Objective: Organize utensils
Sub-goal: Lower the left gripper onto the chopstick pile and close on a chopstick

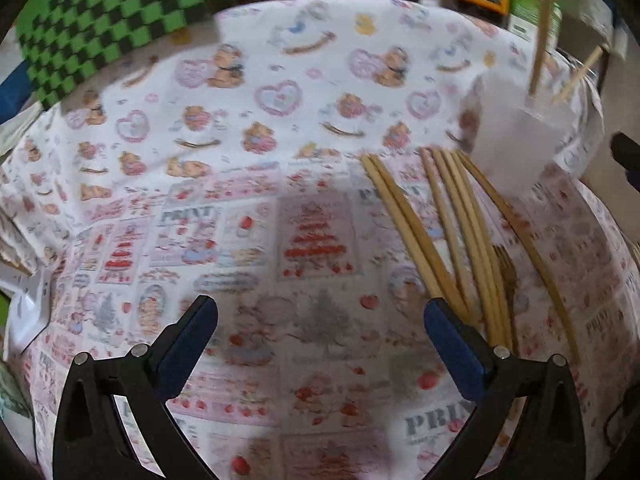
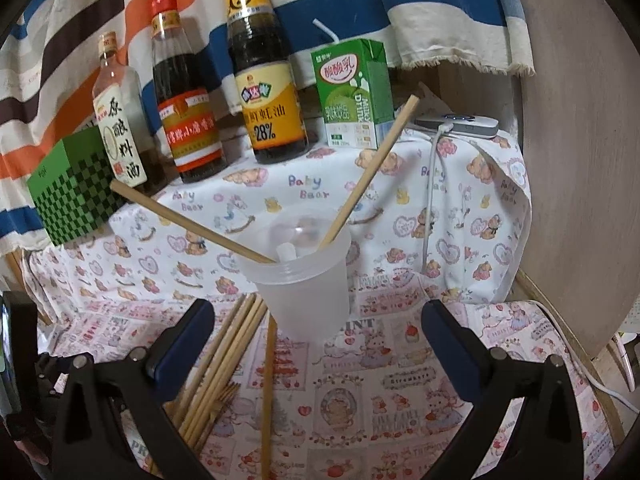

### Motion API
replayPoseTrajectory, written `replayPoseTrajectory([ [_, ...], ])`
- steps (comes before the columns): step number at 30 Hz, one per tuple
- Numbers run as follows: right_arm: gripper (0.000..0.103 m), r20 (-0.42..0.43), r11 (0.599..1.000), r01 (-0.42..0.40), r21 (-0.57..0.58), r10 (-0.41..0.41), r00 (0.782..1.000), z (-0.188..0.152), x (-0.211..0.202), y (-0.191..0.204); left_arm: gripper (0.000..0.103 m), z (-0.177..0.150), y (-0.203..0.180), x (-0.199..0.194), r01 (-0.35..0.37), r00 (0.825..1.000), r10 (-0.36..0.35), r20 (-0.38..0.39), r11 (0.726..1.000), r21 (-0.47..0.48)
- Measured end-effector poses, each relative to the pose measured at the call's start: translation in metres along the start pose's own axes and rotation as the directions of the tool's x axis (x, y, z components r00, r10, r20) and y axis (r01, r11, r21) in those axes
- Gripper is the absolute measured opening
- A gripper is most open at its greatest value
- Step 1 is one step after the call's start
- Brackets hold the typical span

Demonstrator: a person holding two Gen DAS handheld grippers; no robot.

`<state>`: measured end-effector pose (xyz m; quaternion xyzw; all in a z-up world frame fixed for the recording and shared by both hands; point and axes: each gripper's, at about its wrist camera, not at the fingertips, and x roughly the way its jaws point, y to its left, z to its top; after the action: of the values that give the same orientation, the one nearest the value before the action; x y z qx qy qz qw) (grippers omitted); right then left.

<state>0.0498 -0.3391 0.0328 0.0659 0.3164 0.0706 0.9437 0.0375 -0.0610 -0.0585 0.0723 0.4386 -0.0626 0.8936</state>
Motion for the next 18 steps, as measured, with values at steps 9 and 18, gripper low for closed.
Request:
replayPoseTrajectory([
  [9,0.103,-0.012,1.0,0.014,-0.009,-0.014,1.0,-0.001,0.003,0.001,0.102,-0.006,-0.021,-0.002,0.011,1.0,-0.009,-0.028,0.997,0.081],
  [18,0.103,-0.022,1.0,0.012,-0.02,-0.012,1.0,-0.003,0.005,0.003,0.103,-0.008,-0.032,-0.001,-0.003,0.997,0.011,-0.075,0.994,0.105],
])
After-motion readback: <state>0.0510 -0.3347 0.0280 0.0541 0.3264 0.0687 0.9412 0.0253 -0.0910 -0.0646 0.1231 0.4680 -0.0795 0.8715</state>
